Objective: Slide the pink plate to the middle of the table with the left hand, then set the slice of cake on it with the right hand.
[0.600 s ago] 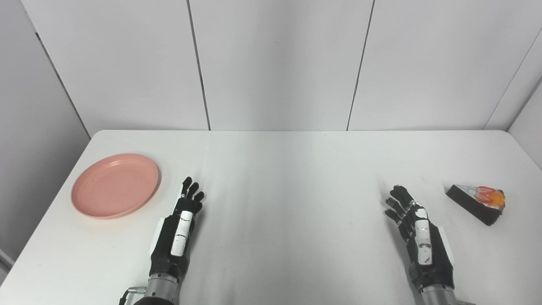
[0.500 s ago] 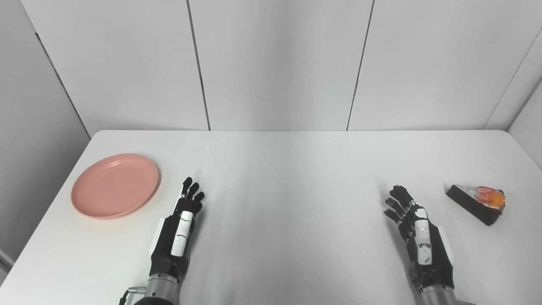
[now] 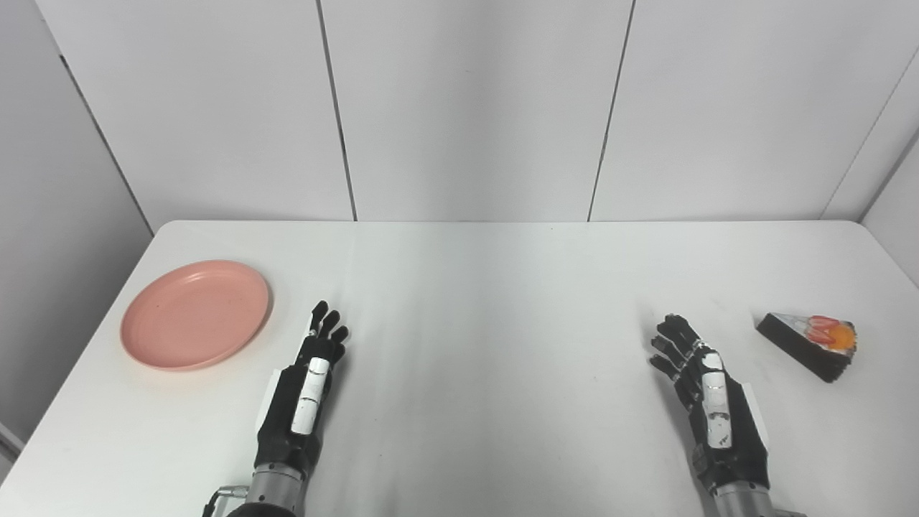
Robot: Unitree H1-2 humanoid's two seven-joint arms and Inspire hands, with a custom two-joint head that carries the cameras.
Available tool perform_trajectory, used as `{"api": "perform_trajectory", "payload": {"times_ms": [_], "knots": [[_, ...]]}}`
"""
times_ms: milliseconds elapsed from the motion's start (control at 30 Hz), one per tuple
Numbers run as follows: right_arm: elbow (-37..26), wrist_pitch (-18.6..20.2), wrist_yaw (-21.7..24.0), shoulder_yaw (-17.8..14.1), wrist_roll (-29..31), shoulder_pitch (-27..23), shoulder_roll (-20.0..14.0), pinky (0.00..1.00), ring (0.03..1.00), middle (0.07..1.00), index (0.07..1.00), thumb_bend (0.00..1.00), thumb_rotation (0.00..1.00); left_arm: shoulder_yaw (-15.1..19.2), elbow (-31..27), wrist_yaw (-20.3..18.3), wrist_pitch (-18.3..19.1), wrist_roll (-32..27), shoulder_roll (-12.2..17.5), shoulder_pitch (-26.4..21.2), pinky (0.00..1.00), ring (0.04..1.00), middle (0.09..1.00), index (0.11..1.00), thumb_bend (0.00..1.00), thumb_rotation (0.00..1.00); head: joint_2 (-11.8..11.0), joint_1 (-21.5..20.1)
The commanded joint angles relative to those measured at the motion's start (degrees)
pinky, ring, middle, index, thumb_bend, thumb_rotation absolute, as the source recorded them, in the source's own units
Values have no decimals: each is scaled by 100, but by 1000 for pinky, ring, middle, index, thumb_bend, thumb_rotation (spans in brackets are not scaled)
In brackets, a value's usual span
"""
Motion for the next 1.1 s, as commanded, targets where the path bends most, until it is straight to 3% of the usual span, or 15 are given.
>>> {"api": "perform_trajectory", "payload": {"times_ms": [0,333,700,1067], "knots": [[140,23,22,23,16,100,38,846,855,863,846,895,980,-9,-64,-53,-61,-3,33,-25,987,968,994,1000,815,924,9,8],[160,22,36,27,7,93,20,840,849,856,846,887,988,-17,-52,-42,-69,2,34,-26,977,964,988,1000,805,927,-24,39],[693,-355,341,-158,350,45,-280,857,844,855,851,879,997,-193,154,156,-148,324,-229,-46,978,957,989,1000,786,915,-374,948],[1383,-819,597,-300,588,-64,-452,822,824,833,840,869,992,-305,430,191,-401,605,-363,-71,999,975,998,1000,686,967,-715,1222]]}}
